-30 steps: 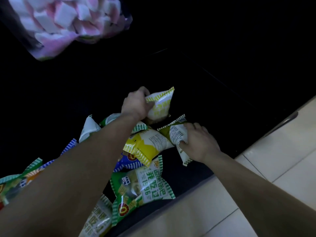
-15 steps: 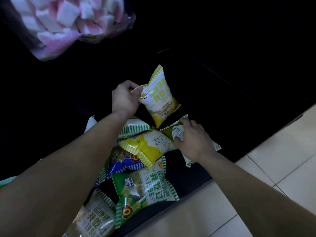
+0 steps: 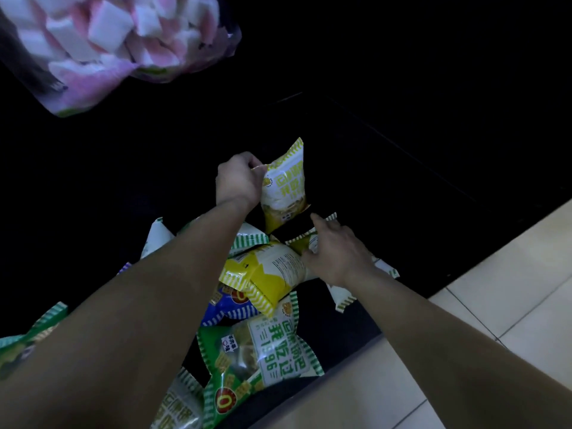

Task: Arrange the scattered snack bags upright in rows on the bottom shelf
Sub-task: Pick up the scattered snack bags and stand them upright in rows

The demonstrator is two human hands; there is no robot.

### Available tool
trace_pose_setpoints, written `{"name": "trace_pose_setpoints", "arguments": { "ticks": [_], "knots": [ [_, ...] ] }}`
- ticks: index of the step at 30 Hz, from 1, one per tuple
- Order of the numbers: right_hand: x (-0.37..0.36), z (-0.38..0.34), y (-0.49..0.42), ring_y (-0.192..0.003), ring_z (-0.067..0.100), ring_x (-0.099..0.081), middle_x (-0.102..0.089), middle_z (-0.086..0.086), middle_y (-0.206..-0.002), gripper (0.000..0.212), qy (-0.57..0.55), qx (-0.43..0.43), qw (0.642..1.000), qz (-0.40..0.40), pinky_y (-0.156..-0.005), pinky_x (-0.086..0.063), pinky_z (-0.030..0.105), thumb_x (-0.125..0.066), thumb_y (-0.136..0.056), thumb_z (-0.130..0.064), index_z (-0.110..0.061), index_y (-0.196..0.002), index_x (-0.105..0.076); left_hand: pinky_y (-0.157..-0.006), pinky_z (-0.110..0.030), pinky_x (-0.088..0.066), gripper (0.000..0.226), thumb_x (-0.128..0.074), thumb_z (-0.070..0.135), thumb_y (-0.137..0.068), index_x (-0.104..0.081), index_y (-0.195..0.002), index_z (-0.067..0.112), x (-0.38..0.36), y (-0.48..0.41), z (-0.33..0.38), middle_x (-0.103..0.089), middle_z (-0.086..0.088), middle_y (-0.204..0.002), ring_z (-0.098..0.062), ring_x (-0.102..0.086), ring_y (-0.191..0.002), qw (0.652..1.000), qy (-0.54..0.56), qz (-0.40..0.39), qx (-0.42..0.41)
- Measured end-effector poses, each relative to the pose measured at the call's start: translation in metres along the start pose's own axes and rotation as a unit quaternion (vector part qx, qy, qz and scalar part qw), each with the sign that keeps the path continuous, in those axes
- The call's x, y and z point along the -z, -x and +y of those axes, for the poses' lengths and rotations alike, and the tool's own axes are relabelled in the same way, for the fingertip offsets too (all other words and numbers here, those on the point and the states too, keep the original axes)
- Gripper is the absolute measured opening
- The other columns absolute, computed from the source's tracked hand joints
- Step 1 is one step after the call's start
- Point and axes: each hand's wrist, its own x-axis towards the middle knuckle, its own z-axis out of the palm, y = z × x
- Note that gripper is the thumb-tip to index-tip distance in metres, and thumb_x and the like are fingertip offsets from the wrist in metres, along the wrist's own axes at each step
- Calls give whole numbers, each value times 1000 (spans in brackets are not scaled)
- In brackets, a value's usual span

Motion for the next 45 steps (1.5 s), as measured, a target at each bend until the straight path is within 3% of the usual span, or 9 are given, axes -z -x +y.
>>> {"name": "trace_pose_setpoints", "arguments": {
  "ticks": [5, 10, 19, 25, 31, 35, 40, 43, 45],
  "knots": [
    [-8, 7, -3, -135, 30, -31, -36, 8, -150, 65, 60, 14, 998, 11, -105, -36, 44, -52, -92, -46, -20, -149, -34, -70, -27, -42, 19, -59, 30, -97, -70, -101, 15, -7, -5, -6, -67, -8, -94, -27, -65, -93, 1000, -18, -18, 7],
    [-23, 25, 17, -136, 34, -27, -23, 7, -155, 81, 127, -2, 991, 52, -108, -30, 46, -49, -88, -61, -23, -153, -21, -83, -31, -53, 56, -82, 37, -77, -57, -125, 22, -16, 2, -16, -62, -6, -121, -23, -62, -106, 994, -15, -106, -27],
    [-26, 45, 44, -129, 35, -37, -28, 10, -150, 82, 148, -34, 986, 71, -102, -38, 45, -47, -86, -64, -20, -151, -20, -70, -32, -48, 35, -67, 27, -92, -52, -123, 22, -42, 5, 10, -64, -11, -116, -26, -64, -94, 996, -24, -83, 9],
    [-34, 50, 56, -133, 35, -33, -23, 12, -154, 102, 138, -63, 987, 58, -106, -34, 47, -53, -76, -73, -21, -152, -10, -96, -39, -44, 63, -69, 37, -87, -42, -141, 20, -8, 31, 16, -45, -9, -140, -31, -50, -124, 992, -101, -40, -66],
    [-37, 51, 59, -133, 38, -28, -19, 17, -152, 123, 109, -92, 990, 16, -105, -33, 50, -66, -66, -70, -25, -153, 10, -95, -38, -47, 52, -67, 32, -86, -50, -134, 22, 39, 96, 11, -48, -1, -133, -23, -51, -120, 971, -133, -62, -187],
    [-32, 48, 69, -128, 35, -31, -32, 14, -144, 118, 84, -103, 989, 62, -102, -33, 49, -65, -63, -66, -24, -153, -1, -94, -38, -47, 52, -66, 38, -86, -52, -133, 23, 44, 129, 5, -50, 0, -132, -23, -51, -120, 946, -196, -137, -220],
    [-29, 55, 92, -129, 36, -36, -35, 14, -145, 109, 101, -105, 989, 36, -102, -34, 47, -48, -69, -84, -24, -152, -13, -106, -37, -37, 63, -61, 50, -84, -44, -141, 29, 20, 159, 2, -47, 3, -139, -23, -45, -128, 901, -264, -233, -253],
    [-39, 69, 108, -132, 38, -35, -25, 14, -152, 119, 99, -84, 991, -20, -106, -33, 49, -51, -64, -87, -29, -153, 4, -110, -36, -29, 64, -61, 50, -84, -43, -143, 31, 6, 175, -3, -46, 3, -144, -23, -42, -133, 869, -295, -265, -296],
    [-45, 80, 116, -131, 42, -38, -20, 17, -154, 121, 73, -77, 994, -40, -106, -36, 50, -67, -68, -70, -35, -151, 15, -114, -35, -25, 66, -60, 53, -85, -41, -145, 31, 0, 185, -11, -43, 3, -148, -22, -38, -136, 853, -312, -284, -308]
  ]
}}
